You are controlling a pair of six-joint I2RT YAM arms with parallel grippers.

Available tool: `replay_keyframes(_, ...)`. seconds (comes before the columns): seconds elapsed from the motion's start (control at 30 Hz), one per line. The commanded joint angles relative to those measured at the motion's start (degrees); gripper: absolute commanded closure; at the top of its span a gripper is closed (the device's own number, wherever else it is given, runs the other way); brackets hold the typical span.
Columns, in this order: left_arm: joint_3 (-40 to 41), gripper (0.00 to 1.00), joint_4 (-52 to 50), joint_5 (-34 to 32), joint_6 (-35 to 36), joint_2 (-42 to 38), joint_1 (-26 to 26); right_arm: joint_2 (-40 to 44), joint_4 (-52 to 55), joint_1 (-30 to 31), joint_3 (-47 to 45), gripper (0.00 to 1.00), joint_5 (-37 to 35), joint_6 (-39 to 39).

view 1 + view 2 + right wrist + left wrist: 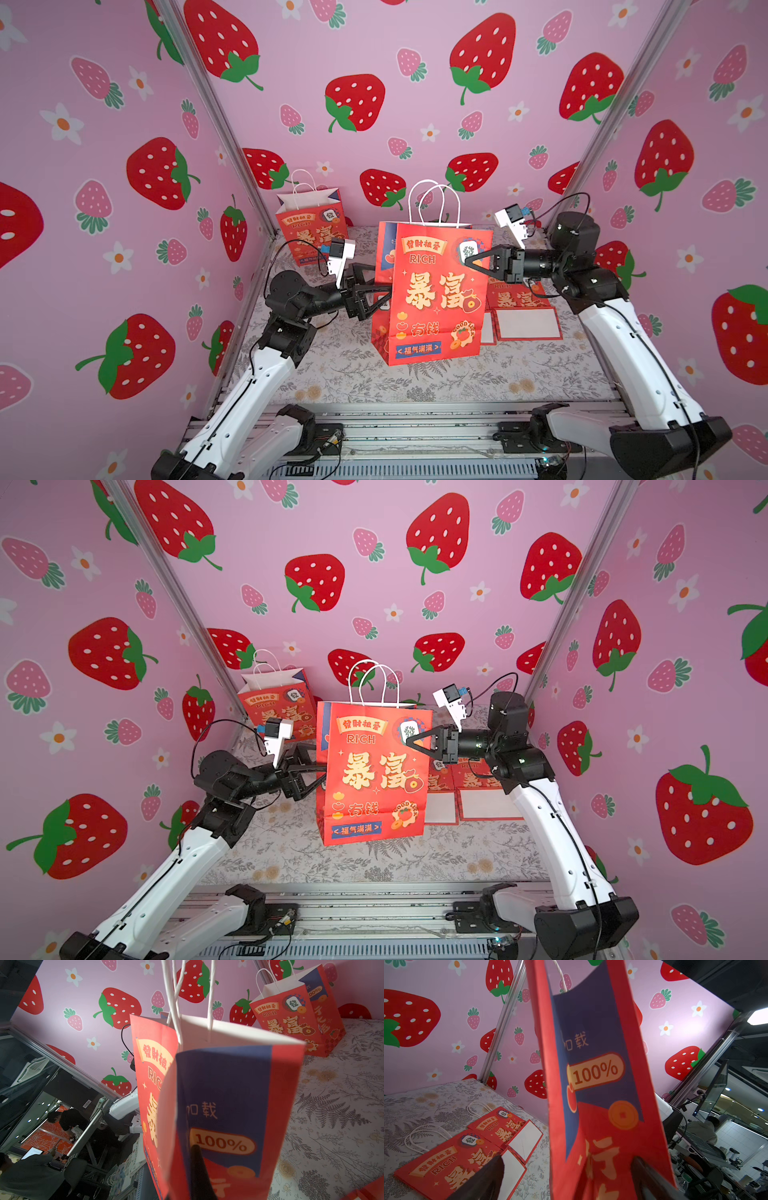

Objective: Put away the paper bag
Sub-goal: Press the paper bag.

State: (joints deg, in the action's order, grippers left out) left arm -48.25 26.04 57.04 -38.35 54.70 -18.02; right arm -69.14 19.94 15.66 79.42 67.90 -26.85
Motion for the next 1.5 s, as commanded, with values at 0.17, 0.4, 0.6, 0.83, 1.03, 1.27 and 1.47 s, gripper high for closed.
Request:
replay_keyframes(0.17, -0.2, 0.00, 2.8, -4.0, -1.3, -2.7, 0.7, 2.5, 4.1, 0.5, -0.9, 1.00, -1.5, 4.0)
replay_keyframes(0.4, -1.0, 0.01, 3.2, -2.5, -1.9, -4.9, 0.5, 3.5, 2.8, 0.7, -1.9, 1.00, -2.0, 3.2)
replay_keyframes(0.6, -3.3, 0.10, -0.5, 1.0, 1.4, -1.3, -2.8, 4.0, 0.5, 1.5, -2.2, 1.00, -3.2, 1.6)
replay_keyframes(0.83, -5.8, 0.31, -10.0, -0.9, 8.2, 0.7, -5.2, 4.7, 2.0, 3.9, -2.0, 1.00, -6.4, 2.8)
replay_keyframes(1.03, -6.2, 0.54, -11.3, -1.7, 8.9, 1.5, -5.3, 4.7, 3.9, 6.5, -2.0, 1.00, -10.6, 4.7)
replay_keyframes(1.27, -6.4, 0.66, -12.6, -2.5, 9.8, 2.3, -5.4, 5.0, 4.5, 8.7, -2.0, 1.00, -15.0, 5.8)
replay_keyframes(1.47, -6.2, 0.71, -13.2, -3.6, 10.5, 1.8, -5.3, 6.7, 1.7, 8.7, -3.6, 1.00, -17.2, 4.2)
